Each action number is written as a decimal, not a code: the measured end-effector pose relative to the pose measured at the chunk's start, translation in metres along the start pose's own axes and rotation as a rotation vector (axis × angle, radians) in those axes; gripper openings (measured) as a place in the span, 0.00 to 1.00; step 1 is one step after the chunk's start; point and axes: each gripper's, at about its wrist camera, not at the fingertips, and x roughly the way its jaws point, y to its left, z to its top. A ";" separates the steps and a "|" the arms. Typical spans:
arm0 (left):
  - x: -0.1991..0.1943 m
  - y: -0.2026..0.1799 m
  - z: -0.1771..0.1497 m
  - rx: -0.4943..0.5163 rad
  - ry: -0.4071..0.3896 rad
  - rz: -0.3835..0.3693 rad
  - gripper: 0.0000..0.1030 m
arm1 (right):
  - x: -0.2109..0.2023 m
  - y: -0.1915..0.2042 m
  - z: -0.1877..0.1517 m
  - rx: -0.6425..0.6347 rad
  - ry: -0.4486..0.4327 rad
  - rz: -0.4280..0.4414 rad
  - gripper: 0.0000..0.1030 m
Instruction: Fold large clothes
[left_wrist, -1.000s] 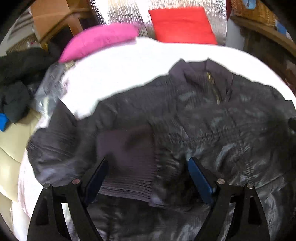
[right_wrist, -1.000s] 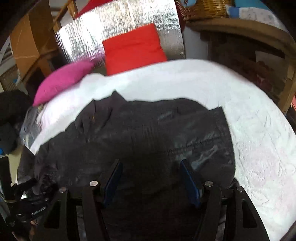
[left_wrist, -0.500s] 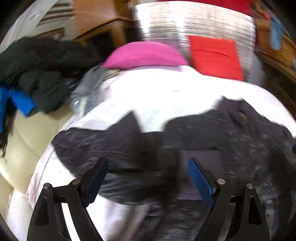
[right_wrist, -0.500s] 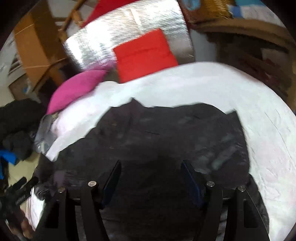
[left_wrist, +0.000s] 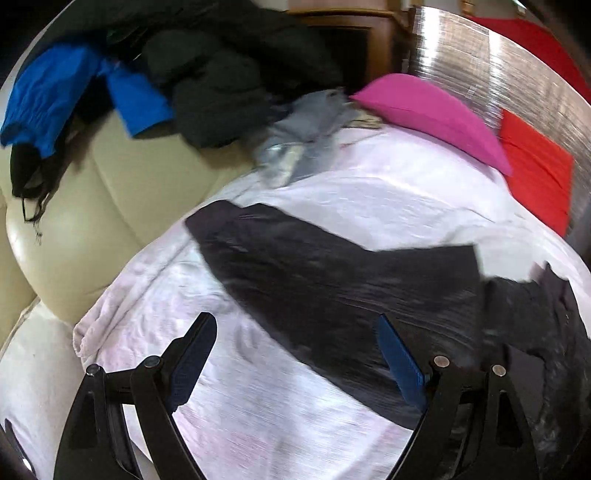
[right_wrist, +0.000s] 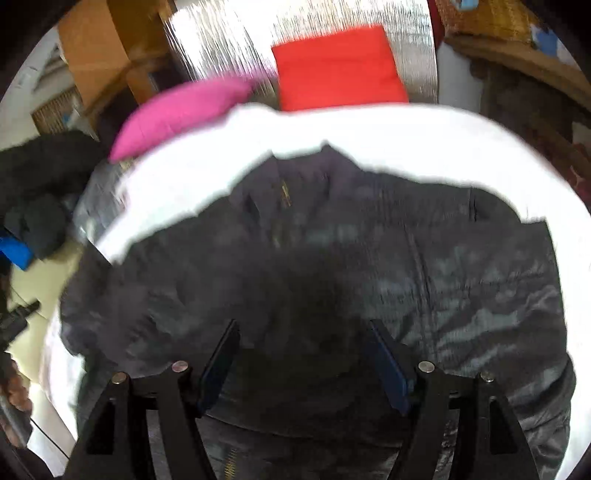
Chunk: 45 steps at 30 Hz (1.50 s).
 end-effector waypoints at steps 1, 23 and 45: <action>0.003 0.005 0.002 -0.011 0.006 0.007 0.86 | -0.004 0.003 0.001 -0.004 -0.022 0.014 0.73; 0.137 0.149 0.029 -0.412 0.206 -0.174 0.85 | 0.009 0.042 0.007 -0.004 0.046 0.227 0.76; 0.133 0.084 0.057 -0.265 0.090 -0.139 0.07 | -0.008 -0.010 0.004 0.073 0.002 0.203 0.76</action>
